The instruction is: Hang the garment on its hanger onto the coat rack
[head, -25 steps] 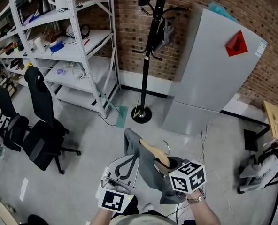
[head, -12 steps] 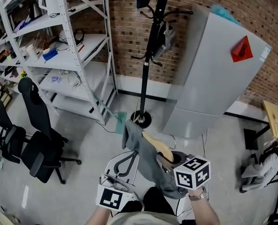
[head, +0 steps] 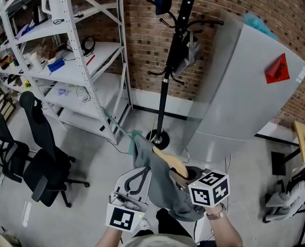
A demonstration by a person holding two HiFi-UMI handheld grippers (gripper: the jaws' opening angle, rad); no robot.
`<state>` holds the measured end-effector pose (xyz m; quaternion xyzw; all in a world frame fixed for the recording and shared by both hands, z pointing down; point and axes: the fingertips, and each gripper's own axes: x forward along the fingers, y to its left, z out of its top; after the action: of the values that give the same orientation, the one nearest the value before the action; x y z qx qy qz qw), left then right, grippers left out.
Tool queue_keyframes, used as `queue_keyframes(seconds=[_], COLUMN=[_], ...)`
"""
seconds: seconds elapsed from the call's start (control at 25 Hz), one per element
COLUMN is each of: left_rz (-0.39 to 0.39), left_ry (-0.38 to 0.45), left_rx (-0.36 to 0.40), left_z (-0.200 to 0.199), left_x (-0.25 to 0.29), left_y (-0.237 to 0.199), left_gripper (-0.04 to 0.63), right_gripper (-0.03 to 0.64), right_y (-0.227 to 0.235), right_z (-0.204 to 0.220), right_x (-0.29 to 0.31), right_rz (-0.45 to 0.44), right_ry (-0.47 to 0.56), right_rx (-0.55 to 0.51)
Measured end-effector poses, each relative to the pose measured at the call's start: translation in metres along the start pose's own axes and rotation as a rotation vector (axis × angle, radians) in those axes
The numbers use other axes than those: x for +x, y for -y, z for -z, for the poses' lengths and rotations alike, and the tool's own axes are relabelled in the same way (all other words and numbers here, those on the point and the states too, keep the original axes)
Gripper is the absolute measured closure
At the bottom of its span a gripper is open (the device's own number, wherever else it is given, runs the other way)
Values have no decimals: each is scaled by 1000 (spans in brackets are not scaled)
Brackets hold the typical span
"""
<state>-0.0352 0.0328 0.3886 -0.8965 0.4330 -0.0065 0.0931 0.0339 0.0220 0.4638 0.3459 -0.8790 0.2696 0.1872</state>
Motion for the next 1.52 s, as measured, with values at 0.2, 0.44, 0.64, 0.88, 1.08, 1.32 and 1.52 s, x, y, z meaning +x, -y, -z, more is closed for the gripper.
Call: queue_keyframes(seconds=[0.2,0.44,0.64,0.88,1.08,1.32,1.52], left_rz=[-17,-77,-97,-110,-108,-60,26], left_ry=[7,-7,12,14,32,49,115], left_rx=[41,3,67,91,65,22,98], left_z=[1,12,5,4,8,12,-3], left_x=[43,87,112,126,146,181,212], left_y=[-18,-37,-42,-50,-70,-106,-141], left_gripper=[594,594,594,594,594,594,594], right_gripper=[598,598,598,598,598,598,598], right_y=[30,61,84,100,115,134,147], right_z=[-22,-44,-65,-86,-97,-129,-159], right_x=[21,40,44,51,69,95,121], right_rz=[-39,-85,-110,-119,-97,-59,-11], right_ry=[-32,-52,-62,-51,-70,-61,-53], right_rx=[-22,-55,-96,-134,-138,-116,-93])
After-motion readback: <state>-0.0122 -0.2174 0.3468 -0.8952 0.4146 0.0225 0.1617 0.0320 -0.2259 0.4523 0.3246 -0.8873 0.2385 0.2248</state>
